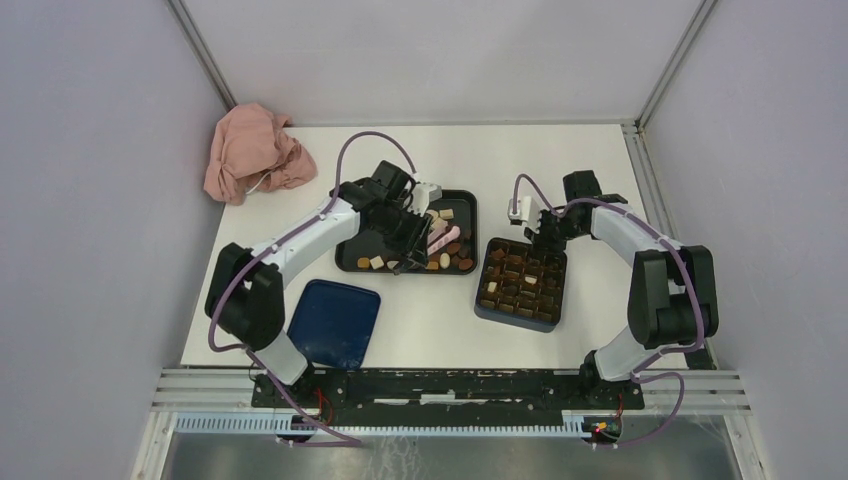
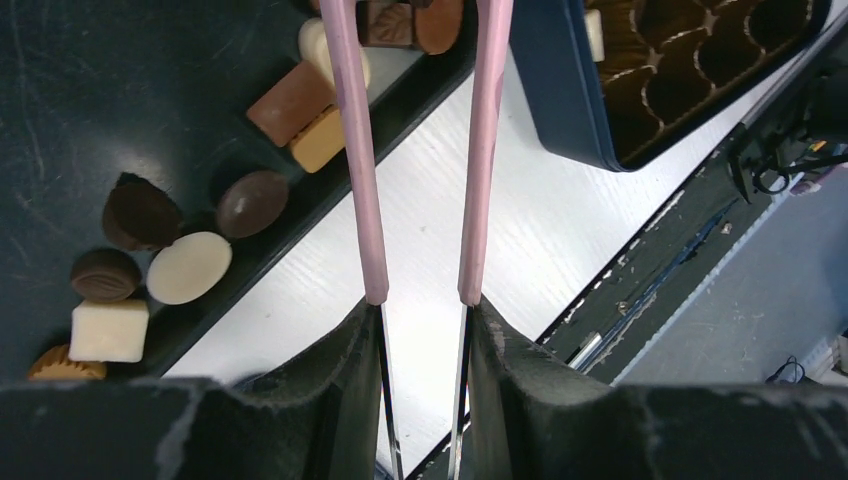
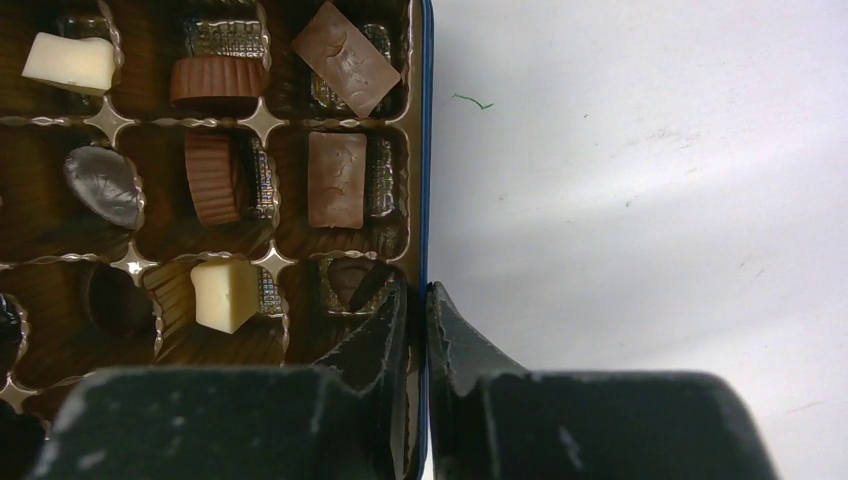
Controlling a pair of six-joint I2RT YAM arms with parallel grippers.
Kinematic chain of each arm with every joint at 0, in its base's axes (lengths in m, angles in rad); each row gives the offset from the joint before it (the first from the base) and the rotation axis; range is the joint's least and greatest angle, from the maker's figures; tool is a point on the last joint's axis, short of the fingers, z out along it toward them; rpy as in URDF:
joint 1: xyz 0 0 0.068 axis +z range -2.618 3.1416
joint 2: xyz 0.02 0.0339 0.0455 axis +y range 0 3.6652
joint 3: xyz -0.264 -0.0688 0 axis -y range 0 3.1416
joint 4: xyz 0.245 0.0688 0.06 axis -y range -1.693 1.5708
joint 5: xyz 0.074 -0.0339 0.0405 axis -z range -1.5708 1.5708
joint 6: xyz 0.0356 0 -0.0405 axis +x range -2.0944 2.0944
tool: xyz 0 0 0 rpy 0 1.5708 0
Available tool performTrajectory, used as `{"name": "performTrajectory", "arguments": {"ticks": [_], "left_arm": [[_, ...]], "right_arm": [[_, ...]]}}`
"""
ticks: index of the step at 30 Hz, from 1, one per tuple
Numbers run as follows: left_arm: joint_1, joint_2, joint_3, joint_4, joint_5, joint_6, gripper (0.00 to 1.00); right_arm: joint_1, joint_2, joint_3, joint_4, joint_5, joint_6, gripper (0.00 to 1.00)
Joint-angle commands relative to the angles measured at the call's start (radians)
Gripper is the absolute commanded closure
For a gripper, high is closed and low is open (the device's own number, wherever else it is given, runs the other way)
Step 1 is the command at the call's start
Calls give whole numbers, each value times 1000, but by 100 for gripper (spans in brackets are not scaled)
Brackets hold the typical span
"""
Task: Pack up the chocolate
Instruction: Adjust the packing box at the center of the board.
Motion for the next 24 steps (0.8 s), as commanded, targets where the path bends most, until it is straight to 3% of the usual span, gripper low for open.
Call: {"name": "performTrajectory", "arguments": {"ticks": [1, 5, 17, 24], "left_arm": [[-33, -68, 0, 67, 69, -48, 93], [-63, -77, 0, 82, 78, -57, 93], [-201, -85, -7, 152, 118, -76, 93], [-295, -33, 4, 228, 147, -104, 93]], "right_arm": [[0, -14, 24, -2, 7, -23, 91], [-2, -51, 25, -3, -12, -25, 97], [4, -211, -4, 50, -41, -7, 100], [4, -196, 4, 37, -46, -6, 100]]}}
